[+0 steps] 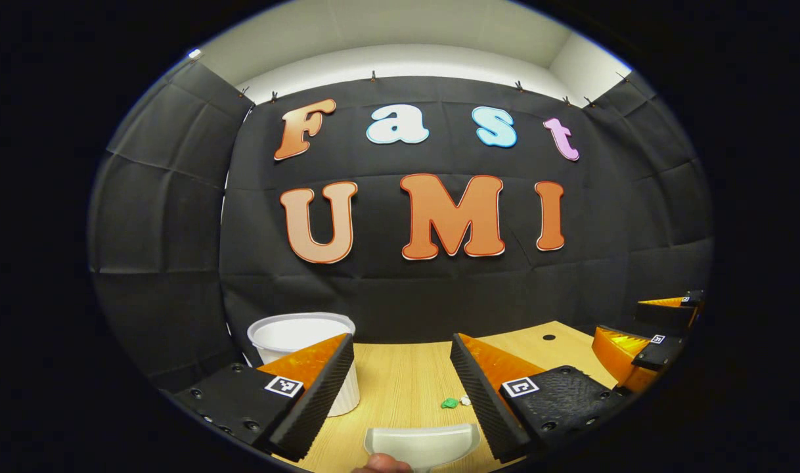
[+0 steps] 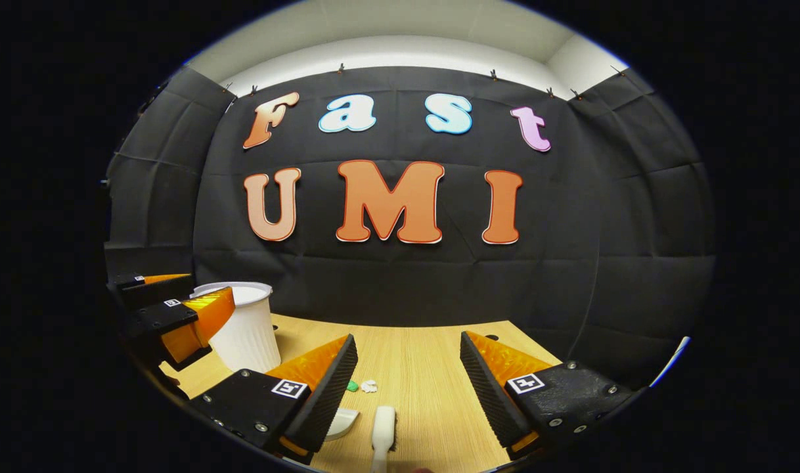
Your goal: Pick up the small broom and dustpan from the desktop, sweep the trash into the dustpan with the broom, and then empty the trash into the garbage bin.
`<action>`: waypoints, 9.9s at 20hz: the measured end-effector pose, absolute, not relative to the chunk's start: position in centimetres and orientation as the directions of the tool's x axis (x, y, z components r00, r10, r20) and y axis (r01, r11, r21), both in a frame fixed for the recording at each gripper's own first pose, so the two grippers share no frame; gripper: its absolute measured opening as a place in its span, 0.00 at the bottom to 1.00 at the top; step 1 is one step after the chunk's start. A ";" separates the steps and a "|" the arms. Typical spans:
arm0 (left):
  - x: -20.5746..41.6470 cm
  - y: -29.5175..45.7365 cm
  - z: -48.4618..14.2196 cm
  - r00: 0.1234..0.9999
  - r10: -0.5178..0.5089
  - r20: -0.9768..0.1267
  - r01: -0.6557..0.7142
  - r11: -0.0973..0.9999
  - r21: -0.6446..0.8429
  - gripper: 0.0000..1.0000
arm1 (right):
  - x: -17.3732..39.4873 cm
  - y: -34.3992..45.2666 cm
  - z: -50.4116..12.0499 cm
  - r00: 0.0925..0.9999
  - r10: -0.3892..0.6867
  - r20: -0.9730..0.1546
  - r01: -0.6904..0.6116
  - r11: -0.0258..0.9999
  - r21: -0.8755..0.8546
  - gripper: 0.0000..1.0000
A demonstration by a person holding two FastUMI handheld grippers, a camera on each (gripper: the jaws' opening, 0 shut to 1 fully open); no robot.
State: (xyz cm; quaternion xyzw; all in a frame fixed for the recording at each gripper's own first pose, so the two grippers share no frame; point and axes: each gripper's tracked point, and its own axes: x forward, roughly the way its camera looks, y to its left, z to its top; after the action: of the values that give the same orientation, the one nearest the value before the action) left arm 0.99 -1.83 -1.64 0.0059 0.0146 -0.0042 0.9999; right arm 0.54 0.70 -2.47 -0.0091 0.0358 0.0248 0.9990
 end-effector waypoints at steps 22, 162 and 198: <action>2.0 -3.9 -10.6 0.933 -0.140 -0.332 0.123 0.990 -0.072 0.94 | 1.6 2.4 -9.4 0.954 0.061 -0.295 -0.082 0.995 -0.059 0.95; 11.6 28.0 -27.2 0.613 0.658 -0.437 0.502 0.102 0.859 0.29 | 15.1 4.7 -47.2 0.234 0.197 -0.952 -0.094 0.979 0.179 0.96; -2.2 4.0 -57.8 0.124 -0.214 -0.969 0.042 0.977 -0.211 0.29 | 16.6 3.6 -45.3 0.307 0.205 -0.930 -0.150 0.975 0.165 0.97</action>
State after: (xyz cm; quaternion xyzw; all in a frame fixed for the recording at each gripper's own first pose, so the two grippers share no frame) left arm -2.15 4.04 -57.81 -0.0655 0.6561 -0.0859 0.7469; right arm 16.61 3.62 -45.32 0.0236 0.5785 0.1099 0.8079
